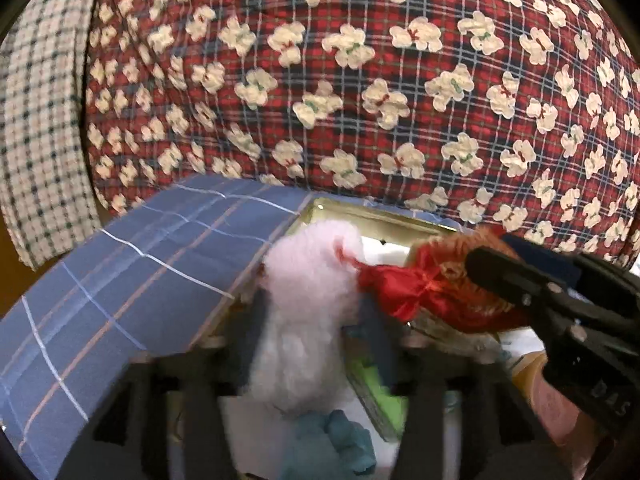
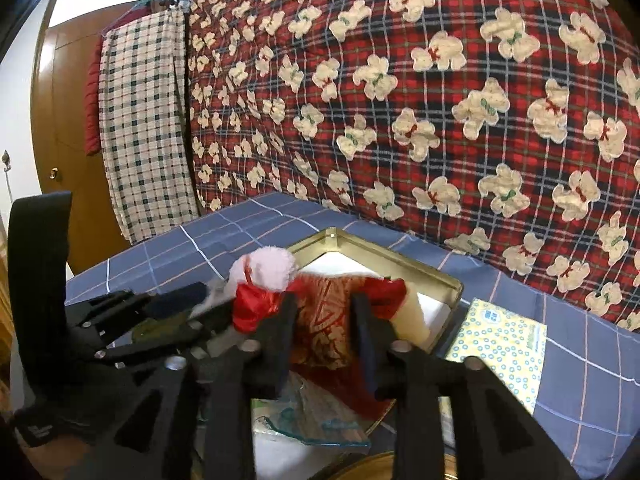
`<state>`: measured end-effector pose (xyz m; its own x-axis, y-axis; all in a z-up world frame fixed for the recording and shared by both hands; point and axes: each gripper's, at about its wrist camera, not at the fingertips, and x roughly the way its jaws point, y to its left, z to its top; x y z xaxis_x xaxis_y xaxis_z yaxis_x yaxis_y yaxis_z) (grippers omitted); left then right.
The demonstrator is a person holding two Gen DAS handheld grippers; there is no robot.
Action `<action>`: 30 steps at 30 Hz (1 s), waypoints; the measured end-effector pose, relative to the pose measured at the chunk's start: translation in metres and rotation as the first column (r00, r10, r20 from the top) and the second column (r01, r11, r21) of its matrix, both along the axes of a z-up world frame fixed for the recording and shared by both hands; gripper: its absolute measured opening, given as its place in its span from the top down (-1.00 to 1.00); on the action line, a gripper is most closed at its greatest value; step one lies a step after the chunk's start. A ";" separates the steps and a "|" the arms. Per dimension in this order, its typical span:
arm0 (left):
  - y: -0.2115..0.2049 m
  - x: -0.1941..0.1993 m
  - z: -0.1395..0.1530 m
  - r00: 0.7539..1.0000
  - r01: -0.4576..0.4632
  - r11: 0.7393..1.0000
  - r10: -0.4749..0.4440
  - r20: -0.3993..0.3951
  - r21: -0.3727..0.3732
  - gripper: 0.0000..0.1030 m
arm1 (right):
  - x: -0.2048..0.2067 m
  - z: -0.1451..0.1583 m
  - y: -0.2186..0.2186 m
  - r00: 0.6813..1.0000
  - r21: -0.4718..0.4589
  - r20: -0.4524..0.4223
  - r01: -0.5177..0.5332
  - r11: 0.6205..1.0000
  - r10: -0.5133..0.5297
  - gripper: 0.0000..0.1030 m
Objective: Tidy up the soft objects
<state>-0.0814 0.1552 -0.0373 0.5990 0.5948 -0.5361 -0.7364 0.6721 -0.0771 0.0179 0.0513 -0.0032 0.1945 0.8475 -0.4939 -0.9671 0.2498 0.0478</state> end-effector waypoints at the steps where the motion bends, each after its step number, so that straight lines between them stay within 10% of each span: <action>1: -0.002 -0.002 0.002 1.000 0.000 1.000 -0.001 0.007 0.012 -0.28 | -0.001 0.002 -0.003 1.000 0.014 0.012 0.010 1.000 -0.010 0.01; 11: -0.014 -0.021 0.016 0.999 -0.031 0.997 0.027 0.045 0.076 -0.75 | -0.008 0.022 -0.030 0.995 0.138 0.083 0.046 0.989 -0.058 -0.48; 30: -0.026 -0.046 0.036 0.993 -0.079 0.985 0.064 0.096 0.156 -0.96 | -0.007 0.030 -0.047 0.995 0.225 0.064 0.064 0.972 -0.081 -0.49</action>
<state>-0.1271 0.1291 -0.0010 0.5934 0.7115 -0.3764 -0.7780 0.6269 -0.0415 0.0105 0.0046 0.0270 0.2876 0.9169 -0.2768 -0.9497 0.3103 0.0412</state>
